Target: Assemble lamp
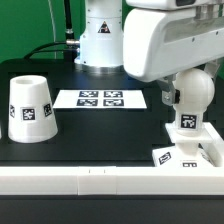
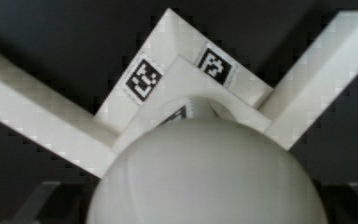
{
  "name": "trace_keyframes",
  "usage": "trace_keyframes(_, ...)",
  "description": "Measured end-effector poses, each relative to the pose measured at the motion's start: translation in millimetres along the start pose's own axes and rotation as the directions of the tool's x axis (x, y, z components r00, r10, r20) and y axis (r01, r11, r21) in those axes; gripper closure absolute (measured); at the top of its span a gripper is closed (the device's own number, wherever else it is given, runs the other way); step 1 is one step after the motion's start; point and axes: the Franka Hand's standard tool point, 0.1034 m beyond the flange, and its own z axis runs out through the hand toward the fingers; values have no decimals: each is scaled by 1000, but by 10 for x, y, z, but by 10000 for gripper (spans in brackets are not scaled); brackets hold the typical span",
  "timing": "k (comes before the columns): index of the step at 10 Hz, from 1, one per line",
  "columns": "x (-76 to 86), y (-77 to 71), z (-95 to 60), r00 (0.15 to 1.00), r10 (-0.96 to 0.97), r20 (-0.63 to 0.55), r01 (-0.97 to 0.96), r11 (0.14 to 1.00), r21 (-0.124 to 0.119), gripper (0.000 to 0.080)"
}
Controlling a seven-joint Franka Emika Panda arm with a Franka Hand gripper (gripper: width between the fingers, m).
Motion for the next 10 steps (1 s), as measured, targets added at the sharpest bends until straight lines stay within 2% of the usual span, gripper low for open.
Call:
trace_keyframes(2, 12, -8, -4, 976, 216, -7, -216, 976, 16, 221)
trace_keyframes(5, 35, -14, -9, 924, 382, -13, -382, 924, 16, 221)
trace_keyframes(8, 37, -19, -9, 826, 563, -9, -563, 826, 20, 221)
trace_keyframes(10, 24, -14, -12, 704, 710, 3, -709, 704, 42, 221)
